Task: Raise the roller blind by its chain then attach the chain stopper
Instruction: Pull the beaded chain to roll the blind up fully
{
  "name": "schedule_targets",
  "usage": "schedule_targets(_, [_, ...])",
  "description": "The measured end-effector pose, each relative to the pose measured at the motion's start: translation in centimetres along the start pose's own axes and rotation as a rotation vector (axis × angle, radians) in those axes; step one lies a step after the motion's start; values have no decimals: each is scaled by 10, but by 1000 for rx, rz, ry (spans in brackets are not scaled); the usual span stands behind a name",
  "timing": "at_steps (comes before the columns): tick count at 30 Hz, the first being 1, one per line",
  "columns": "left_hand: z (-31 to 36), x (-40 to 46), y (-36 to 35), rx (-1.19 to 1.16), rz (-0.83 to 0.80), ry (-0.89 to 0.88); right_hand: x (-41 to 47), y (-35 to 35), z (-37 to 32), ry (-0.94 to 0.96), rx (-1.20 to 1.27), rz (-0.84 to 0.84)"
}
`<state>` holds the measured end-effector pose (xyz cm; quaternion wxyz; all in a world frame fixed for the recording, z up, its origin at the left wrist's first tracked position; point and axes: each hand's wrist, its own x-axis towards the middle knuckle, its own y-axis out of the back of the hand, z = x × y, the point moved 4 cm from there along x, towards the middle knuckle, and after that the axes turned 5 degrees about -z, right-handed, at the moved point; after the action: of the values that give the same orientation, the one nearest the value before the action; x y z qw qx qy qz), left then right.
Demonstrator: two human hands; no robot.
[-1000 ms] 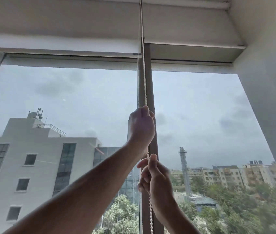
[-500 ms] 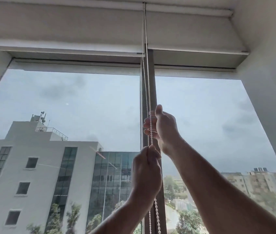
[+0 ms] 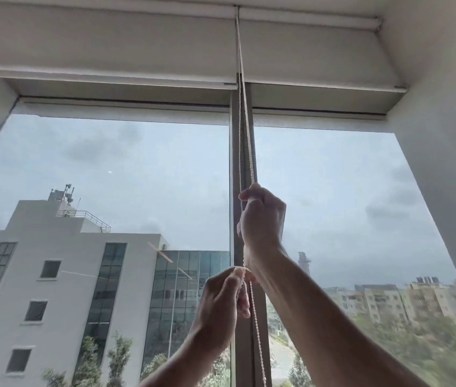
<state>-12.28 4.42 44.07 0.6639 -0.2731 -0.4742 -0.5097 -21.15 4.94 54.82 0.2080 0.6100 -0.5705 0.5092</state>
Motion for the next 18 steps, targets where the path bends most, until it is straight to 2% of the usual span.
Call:
schedule_targets(4, [-9, 18, 18, 97, 99, 136, -9, 5, 1, 29, 45, 0])
schedule_targets(9, [32, 57, 22, 7, 166, 102, -27, 9, 2, 60, 50, -24])
schedule_targets(14, [89, 94, 9, -218, 64, 118, -52, 15, 26, 191, -23, -34])
schedule_targets(18, [98, 104, -5, -219, 83, 150, -61, 22, 43, 184, -72, -52])
